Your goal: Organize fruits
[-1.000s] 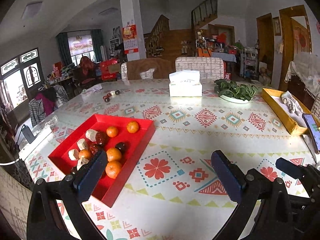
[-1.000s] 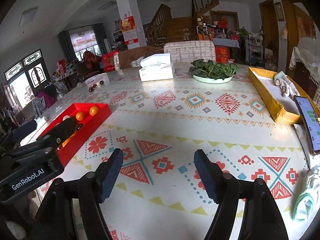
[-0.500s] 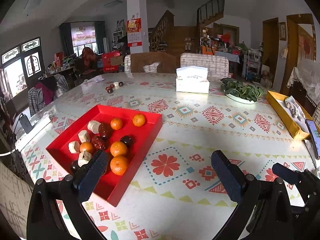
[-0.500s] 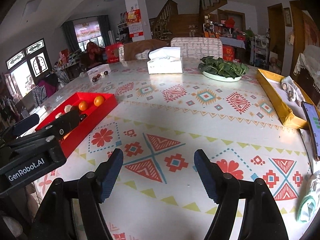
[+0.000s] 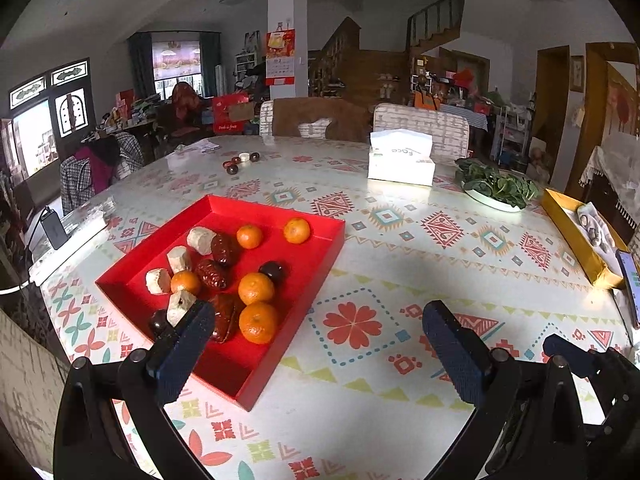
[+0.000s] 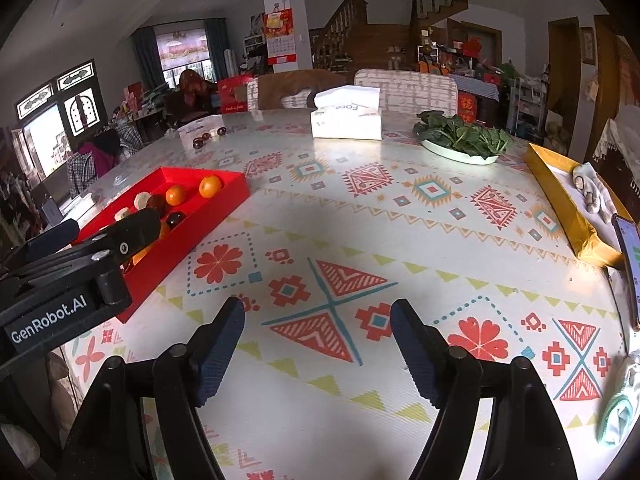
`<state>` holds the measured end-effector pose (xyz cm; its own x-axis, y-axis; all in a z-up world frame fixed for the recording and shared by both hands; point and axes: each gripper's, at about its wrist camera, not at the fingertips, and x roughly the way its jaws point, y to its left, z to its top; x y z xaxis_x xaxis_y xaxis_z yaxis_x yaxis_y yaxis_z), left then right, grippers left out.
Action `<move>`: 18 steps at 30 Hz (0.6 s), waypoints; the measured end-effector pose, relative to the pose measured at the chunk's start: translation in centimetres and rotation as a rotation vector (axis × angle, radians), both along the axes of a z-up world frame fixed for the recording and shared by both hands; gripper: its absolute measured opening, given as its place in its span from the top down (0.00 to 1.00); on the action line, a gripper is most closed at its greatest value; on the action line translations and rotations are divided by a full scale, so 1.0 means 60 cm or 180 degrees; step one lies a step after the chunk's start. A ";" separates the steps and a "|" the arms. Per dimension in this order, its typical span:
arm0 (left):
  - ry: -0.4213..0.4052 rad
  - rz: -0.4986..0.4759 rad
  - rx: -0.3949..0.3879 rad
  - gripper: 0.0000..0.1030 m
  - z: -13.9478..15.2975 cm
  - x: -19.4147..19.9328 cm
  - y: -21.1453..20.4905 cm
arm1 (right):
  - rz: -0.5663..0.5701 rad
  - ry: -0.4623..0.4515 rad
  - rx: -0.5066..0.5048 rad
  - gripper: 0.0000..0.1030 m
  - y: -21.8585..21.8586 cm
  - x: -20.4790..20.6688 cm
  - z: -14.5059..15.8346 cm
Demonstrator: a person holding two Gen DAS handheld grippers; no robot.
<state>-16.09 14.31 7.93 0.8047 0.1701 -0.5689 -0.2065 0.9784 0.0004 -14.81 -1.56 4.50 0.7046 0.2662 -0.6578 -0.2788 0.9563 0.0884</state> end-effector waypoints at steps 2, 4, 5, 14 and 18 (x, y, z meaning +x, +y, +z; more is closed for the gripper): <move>-0.0012 0.0017 -0.0007 0.00 0.000 -0.003 0.004 | 0.0013 0.0002 -0.0017 0.22 0.005 -0.002 -0.001; -0.0052 0.0059 0.0008 0.00 0.002 -0.008 0.007 | 0.0027 0.0006 -0.0024 0.22 0.009 -0.004 -0.002; -0.0089 0.0088 0.0025 0.00 0.004 -0.011 0.008 | 0.0032 0.0004 -0.0029 0.22 0.011 -0.005 -0.002; -0.1020 0.0490 0.0006 0.00 0.059 -0.111 0.029 | 0.0105 -0.0106 -0.0043 0.22 0.024 -0.028 0.010; -0.1148 0.0557 0.0132 0.00 0.070 -0.132 0.031 | 0.0149 -0.0152 -0.0035 0.21 0.029 -0.044 0.016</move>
